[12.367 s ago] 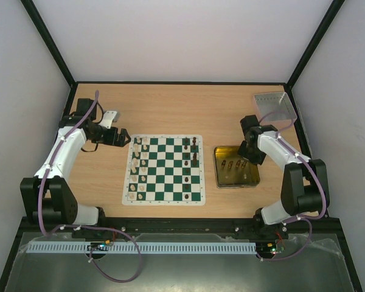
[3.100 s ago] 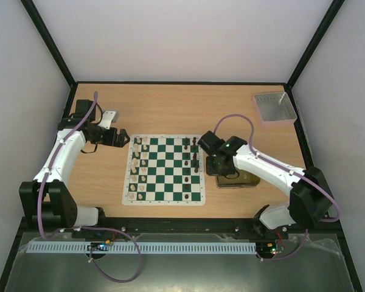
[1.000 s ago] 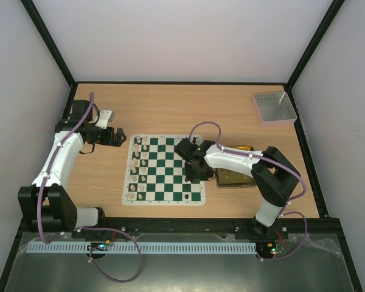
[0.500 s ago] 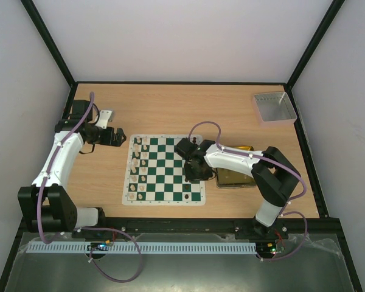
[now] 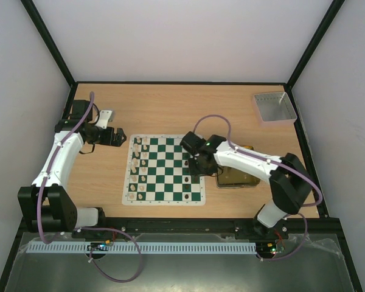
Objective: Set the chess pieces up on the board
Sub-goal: Place the chess piece on the chessboard, then pick up the chess piece from the storage box.
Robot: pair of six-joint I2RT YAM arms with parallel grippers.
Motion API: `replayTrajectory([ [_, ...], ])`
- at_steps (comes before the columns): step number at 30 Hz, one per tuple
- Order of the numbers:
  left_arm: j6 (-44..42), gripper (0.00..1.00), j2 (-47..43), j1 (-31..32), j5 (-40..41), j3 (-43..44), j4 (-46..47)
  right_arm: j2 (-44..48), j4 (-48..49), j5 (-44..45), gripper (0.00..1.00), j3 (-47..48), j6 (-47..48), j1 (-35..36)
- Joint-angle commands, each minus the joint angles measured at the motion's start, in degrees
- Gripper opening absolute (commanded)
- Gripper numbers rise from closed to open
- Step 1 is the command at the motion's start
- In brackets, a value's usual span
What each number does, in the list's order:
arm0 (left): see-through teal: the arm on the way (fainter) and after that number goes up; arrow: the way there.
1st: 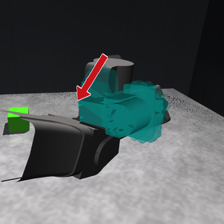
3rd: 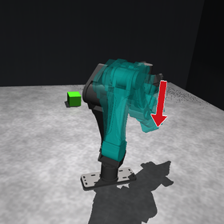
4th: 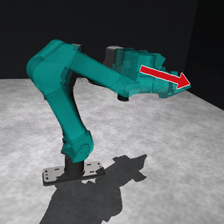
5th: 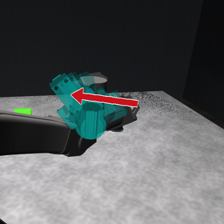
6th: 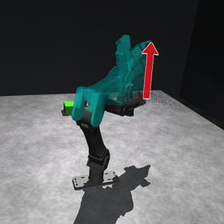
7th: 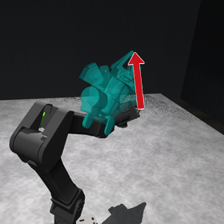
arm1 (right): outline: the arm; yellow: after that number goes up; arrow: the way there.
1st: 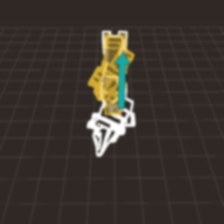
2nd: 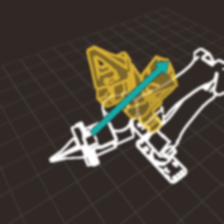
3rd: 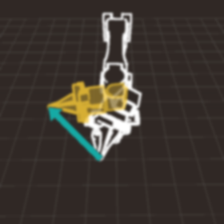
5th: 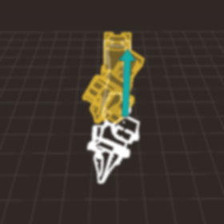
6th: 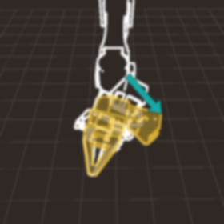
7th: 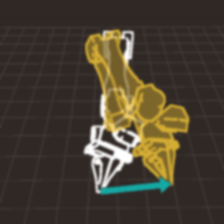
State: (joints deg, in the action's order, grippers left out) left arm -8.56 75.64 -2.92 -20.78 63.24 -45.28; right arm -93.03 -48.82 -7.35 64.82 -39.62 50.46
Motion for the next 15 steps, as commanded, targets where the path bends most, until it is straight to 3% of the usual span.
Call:
replayTrajectory([
  [1,0.1,0.99,-1.4,-0.4,-0.8,-0.6,-0.3,5.8,-6.8,2.4,0.30,2.2,2.9,-5.9],
  [8,0.1,0.99,-1.5,-0.3,-0.6,-0.6,-0.3,6.7,-10.5,12.5,0.30,1.6,4.8,-18.4],
  [15,0.2,0.99,-1.8,-0.4,-0.2,-0.8,-0.2,6.1,-5.5,8.9,0.30,-2.7,3.9,-25.1],
])
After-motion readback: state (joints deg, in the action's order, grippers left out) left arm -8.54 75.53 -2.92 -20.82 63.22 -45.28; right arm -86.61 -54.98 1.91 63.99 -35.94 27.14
